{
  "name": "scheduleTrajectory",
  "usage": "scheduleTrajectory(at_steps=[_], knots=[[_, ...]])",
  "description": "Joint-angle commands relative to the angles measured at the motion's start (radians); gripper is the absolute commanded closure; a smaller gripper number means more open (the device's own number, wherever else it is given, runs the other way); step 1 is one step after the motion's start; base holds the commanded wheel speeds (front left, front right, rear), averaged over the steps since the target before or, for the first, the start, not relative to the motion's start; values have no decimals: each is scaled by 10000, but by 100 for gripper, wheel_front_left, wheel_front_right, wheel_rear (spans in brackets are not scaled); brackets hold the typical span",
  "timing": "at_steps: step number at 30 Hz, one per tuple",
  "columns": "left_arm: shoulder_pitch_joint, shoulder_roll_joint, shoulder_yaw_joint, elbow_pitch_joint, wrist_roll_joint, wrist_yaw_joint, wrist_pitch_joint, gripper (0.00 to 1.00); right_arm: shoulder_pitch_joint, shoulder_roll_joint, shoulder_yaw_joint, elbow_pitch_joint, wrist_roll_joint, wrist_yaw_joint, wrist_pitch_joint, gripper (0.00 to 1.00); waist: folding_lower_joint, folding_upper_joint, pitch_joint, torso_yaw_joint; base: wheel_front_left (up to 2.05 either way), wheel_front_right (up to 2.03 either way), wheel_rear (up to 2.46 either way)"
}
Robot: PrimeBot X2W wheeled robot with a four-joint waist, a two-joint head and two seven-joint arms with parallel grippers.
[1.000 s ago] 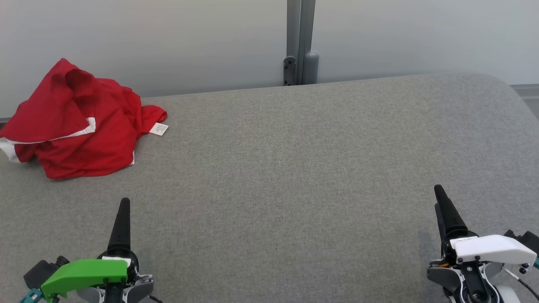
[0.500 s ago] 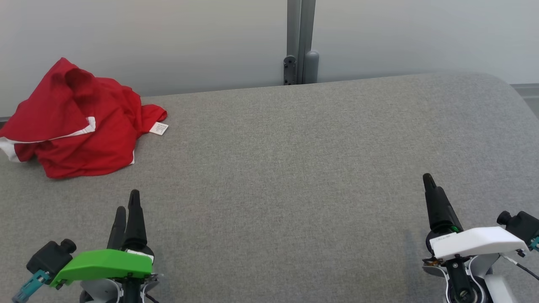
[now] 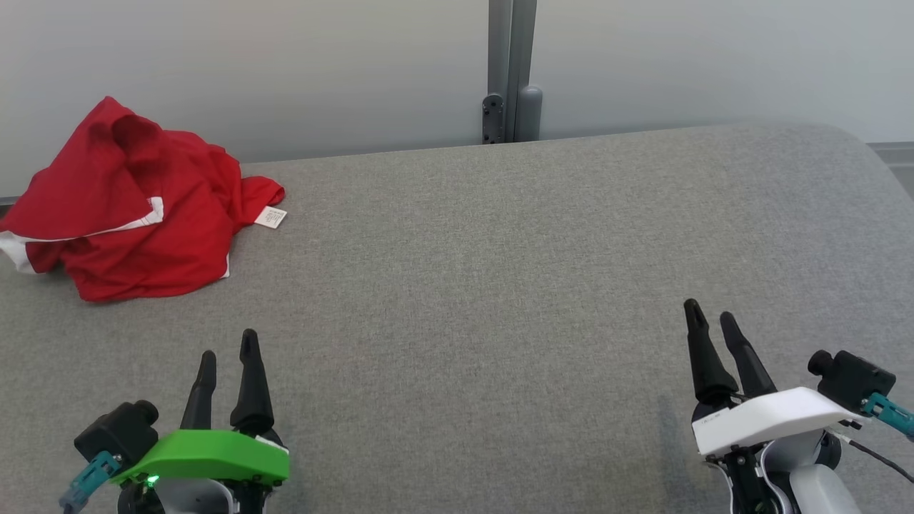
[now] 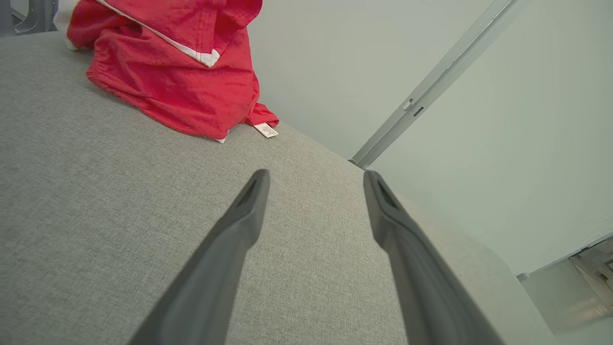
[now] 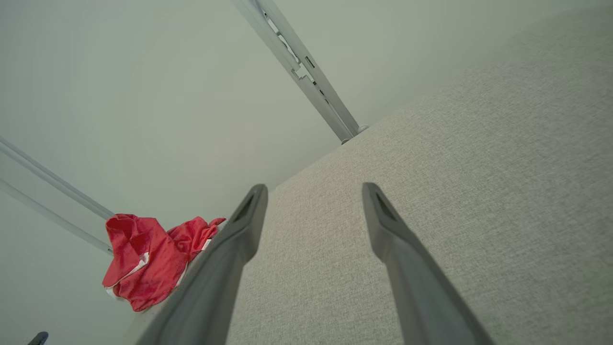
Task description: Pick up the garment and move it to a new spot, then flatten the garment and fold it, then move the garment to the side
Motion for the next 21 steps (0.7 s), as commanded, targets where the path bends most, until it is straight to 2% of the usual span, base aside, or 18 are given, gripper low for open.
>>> scheduleTrajectory(at_steps=[1, 21], knots=[[22, 111, -55, -153, 431, 67, -105, 0, -14, -66, 68, -80, -384, 23, -117, 0, 0, 0, -2, 3, 0, 0, 0], [171, 423, -753, 138, 2810, 525, -650, 0, -22, -82, 701, 144, -2937, 26, -668, 0, 0, 0, -31, 37, 0, 0, 0]])
